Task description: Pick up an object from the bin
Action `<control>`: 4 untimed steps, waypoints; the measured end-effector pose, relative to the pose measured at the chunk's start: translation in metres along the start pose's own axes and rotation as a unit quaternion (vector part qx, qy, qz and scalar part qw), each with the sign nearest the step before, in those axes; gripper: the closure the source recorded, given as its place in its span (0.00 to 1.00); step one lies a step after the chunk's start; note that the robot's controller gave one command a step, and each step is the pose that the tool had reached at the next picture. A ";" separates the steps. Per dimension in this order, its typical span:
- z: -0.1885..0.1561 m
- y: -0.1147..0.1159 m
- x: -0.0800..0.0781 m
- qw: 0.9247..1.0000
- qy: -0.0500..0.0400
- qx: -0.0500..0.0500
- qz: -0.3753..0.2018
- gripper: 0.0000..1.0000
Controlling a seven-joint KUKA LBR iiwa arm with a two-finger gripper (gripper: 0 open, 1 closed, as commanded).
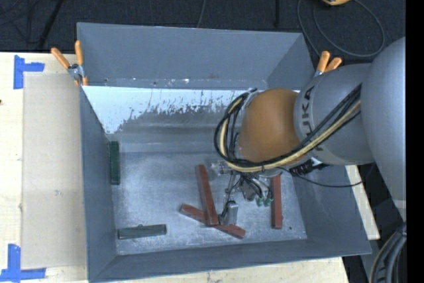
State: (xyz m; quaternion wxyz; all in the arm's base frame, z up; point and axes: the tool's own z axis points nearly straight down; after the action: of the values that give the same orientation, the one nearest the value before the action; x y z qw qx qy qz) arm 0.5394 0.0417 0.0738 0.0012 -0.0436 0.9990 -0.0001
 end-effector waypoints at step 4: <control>-0.063 0.073 0.059 1.000 0.001 0.000 -0.026 0.00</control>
Offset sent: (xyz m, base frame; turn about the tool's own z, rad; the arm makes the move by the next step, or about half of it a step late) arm -0.0648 0.0430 -0.0038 -0.0156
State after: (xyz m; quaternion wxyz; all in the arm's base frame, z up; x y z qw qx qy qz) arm 0.4745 0.1097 0.1370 0.0005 -0.0700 0.9975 -0.0001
